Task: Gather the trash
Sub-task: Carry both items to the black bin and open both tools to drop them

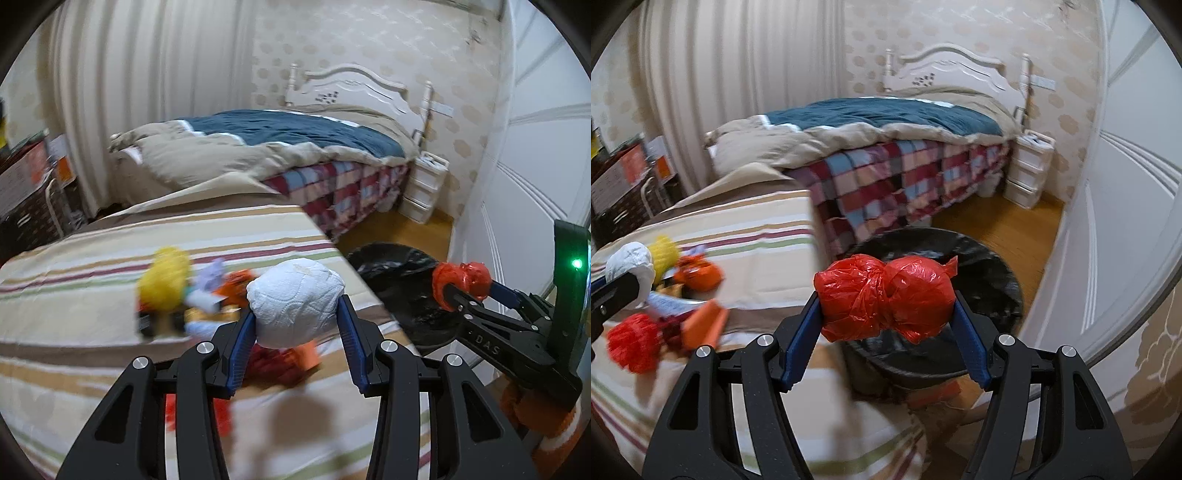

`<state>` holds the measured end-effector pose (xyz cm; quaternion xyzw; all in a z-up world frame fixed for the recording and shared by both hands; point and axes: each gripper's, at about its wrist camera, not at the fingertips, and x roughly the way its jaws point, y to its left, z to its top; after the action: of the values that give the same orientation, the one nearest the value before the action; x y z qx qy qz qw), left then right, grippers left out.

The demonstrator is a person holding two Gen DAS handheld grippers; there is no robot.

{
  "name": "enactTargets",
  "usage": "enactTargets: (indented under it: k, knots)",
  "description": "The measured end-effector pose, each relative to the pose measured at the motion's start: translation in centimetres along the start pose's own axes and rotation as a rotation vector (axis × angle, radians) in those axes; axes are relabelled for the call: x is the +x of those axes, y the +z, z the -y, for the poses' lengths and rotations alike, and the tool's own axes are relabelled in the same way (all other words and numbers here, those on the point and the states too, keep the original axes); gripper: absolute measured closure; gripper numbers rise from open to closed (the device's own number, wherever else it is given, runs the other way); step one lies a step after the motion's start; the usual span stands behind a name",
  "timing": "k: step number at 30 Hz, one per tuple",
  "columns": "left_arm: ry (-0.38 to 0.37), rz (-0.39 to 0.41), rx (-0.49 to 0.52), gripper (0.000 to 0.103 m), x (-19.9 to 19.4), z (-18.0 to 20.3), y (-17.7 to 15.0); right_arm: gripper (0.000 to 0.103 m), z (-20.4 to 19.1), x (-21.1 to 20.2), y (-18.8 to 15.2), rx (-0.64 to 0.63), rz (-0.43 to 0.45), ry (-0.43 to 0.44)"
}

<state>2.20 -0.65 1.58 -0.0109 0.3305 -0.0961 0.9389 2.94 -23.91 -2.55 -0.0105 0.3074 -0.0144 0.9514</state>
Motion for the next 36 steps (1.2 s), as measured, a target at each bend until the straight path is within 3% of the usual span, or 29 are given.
enactTargets:
  k: [16, 26, 30, 33, 36]
  knots:
    - [-0.018, -0.088, 0.124, 0.058, 11.2, 8.4, 2.2, 0.037, 5.8, 6.8, 1.0, 0.072, -0.075, -0.080]
    - [0.017, -0.143, 0.159, 0.058, 14.9, 10.0, 2.8, 0.035, 7.5, 9.6, 1.3, 0.075, -0.104, -0.118]
    - [0.023, -0.151, 0.144, 0.041, 15.1, 9.7, 2.9, 0.025, 7.9, 9.9, 1.4, 0.079, -0.095, -0.131]
    - [0.026, -0.136, 0.127, 0.028, 14.9, 9.5, 3.1, 0.024, 8.1, 9.8, 1.5, 0.084, -0.089, -0.146]
    - [0.037, -0.131, 0.125, 0.025, 14.6, 9.5, 3.1, 0.024, 8.3, 9.4, 1.5, 0.093, -0.088, -0.156]
